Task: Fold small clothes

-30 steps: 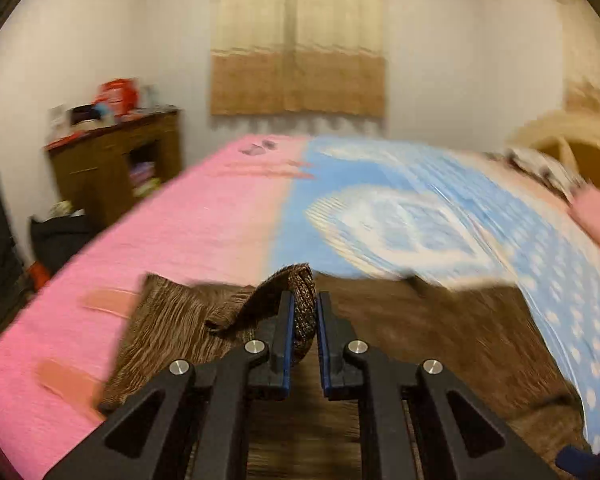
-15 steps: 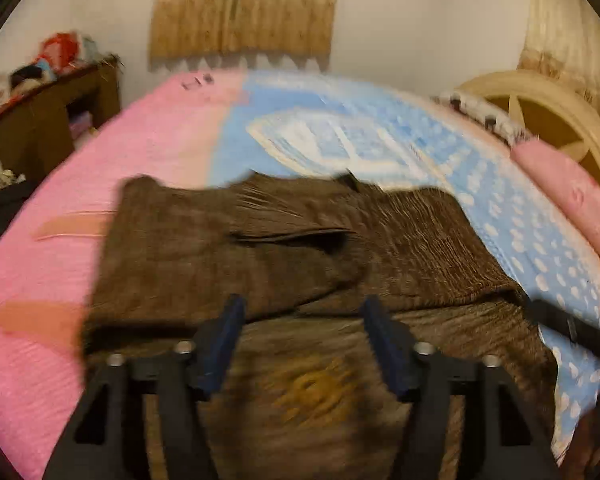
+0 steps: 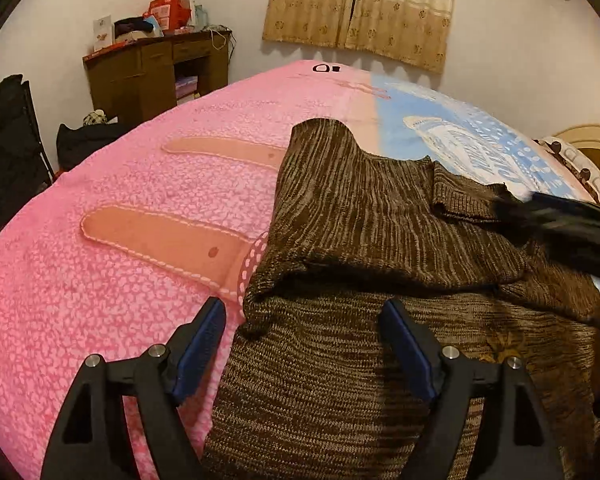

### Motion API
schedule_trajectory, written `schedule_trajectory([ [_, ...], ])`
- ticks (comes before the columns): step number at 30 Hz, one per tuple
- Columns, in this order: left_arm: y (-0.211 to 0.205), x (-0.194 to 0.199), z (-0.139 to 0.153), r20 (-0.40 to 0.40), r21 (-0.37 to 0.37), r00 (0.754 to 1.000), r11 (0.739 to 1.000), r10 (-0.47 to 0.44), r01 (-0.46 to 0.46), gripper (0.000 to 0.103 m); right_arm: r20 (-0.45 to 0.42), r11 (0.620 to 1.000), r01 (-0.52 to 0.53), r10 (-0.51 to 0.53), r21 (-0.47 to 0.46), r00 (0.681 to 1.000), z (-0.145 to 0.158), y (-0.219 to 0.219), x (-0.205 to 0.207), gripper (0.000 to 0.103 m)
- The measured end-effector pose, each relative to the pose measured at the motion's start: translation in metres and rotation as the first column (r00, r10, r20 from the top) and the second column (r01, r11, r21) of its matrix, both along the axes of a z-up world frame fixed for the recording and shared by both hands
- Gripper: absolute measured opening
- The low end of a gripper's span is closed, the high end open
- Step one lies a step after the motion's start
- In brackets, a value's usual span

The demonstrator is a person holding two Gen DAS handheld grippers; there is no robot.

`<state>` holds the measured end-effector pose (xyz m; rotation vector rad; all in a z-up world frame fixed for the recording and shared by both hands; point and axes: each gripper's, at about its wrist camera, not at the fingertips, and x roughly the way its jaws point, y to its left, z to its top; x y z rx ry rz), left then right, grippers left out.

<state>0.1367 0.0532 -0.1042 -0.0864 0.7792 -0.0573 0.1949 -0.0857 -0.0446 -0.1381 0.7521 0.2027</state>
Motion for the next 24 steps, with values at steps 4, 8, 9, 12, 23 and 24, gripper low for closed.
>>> schedule_trajectory([
  [4, 0.001, -0.003, -0.003, 0.014, -0.004, 1.0, 1.0, -0.005, 0.005, 0.083, -0.119, 0.973, -0.135, 0.114, -0.189, 0.986, -0.041, 0.034, 0.036, 0.05],
  [8, 0.003, 0.0, -0.005, 0.018, -0.018, 1.0, 1.0, -0.012, 0.013, 0.086, -0.116, 0.995, -0.069, 0.06, -0.071, 0.991, -0.04, 0.015, 0.047, 0.011],
  [9, 0.002, 0.001, -0.005, 0.018, -0.017, 1.0, 1.0, -0.012, 0.012, 0.086, -0.122, 0.999, -0.022, 0.026, 0.036, 0.992, -0.035, 0.0, 0.048, 0.01],
  [12, 0.001, 0.001, -0.004, 0.02, -0.02, 1.0, 1.0, -0.012, 0.012, 0.086, -0.132, 0.935, 0.137, -0.098, 0.328, 0.986, -0.026, -0.05, 0.038, 0.007],
  [23, -0.006, 0.007, -0.007, 0.016, -0.007, 1.0, 1.0, -0.014, 0.014, 0.088, -0.26, 0.676, 0.368, -0.261, 0.639, 0.93, -0.062, -0.132, 0.009, 0.015],
  [24, -0.007, 0.007, -0.007, 0.016, -0.008, 1.0, 1.0, -0.015, 0.015, 0.088, -0.251, 0.68, 0.355, -0.251, 0.642, 0.935, -0.057, -0.13, 0.005, 0.018],
])
